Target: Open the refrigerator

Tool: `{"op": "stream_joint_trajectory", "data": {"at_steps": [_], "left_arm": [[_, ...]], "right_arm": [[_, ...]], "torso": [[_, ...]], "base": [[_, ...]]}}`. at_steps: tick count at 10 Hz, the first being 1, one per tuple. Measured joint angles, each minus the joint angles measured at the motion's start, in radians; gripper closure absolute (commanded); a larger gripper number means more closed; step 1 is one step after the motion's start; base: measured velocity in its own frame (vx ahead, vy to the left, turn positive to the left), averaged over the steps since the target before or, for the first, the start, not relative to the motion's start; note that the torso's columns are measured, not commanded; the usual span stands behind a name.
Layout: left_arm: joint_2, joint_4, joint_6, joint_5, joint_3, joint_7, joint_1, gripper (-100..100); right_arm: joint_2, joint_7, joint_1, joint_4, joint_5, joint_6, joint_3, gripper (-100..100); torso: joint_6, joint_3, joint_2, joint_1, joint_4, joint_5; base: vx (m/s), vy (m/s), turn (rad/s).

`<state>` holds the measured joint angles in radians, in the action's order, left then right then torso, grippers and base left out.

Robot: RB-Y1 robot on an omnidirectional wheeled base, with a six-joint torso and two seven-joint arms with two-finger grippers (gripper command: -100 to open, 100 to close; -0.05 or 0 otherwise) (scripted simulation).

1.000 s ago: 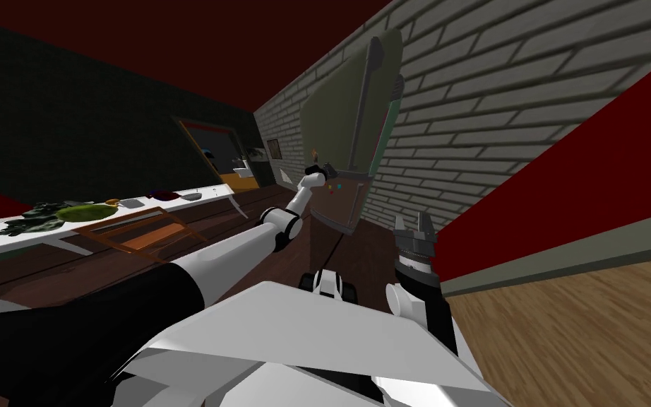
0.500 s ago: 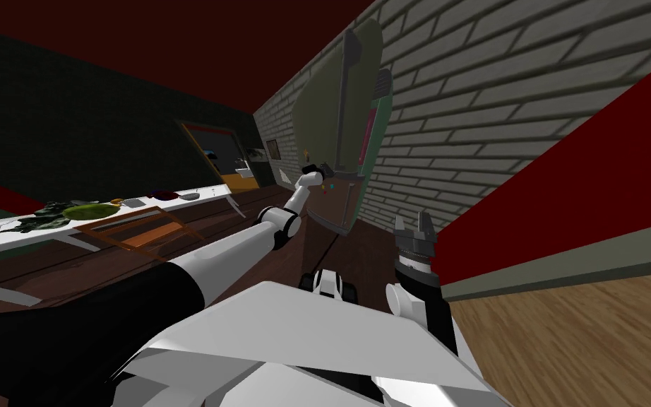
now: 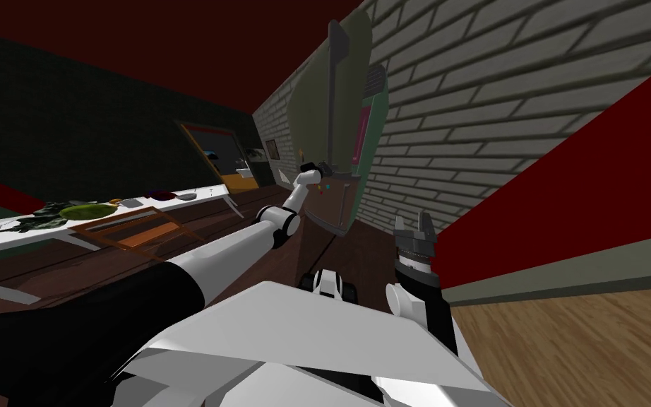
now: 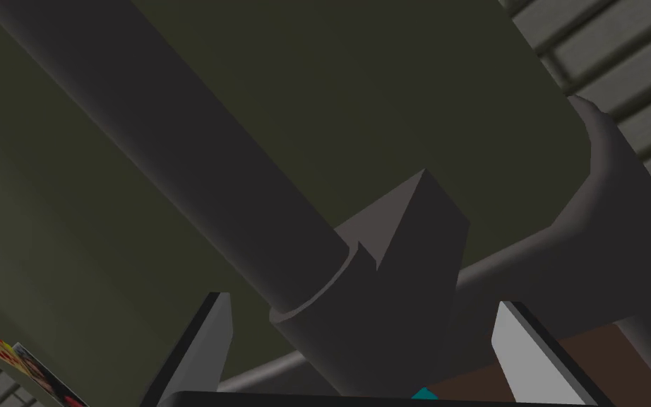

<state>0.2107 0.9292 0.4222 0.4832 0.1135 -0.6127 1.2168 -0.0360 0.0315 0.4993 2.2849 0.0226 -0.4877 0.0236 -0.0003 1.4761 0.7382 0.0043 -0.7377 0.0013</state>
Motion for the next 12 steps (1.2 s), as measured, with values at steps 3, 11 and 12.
{"op": "stream_joint_trajectory", "data": {"at_steps": [3, 11, 12], "left_arm": [[-0.013, 0.029, 0.012, 0.017, -0.015, 0.000, -0.003, 100], [-0.064, 0.065, 0.048, 0.100, -0.086, 0.021, 0.002, 100], [-0.069, 0.072, 0.048, 0.103, -0.091, 0.022, 0.000, 100]], "right_arm": [[-0.001, 0.000, 0.000, 0.000, 0.000, 0.000, -0.001, 0], [0.000, 0.000, 0.000, 0.000, 0.000, 0.000, 0.000, 0], [0.000, 0.000, 0.000, 0.000, 0.000, 0.000, 0.000, 0]], "torso": [[-0.001, -0.004, 0.005, 0.010, -0.001, 0.003], [-0.003, 0.001, -0.001, -0.002, -0.003, 0.000], [-0.003, 0.001, -0.001, -0.003, -0.003, 0.000]], "base": [[-0.050, 0.283, -0.081], [-0.105, 0.324, -0.051], [-0.056, 0.286, -0.041]]}}
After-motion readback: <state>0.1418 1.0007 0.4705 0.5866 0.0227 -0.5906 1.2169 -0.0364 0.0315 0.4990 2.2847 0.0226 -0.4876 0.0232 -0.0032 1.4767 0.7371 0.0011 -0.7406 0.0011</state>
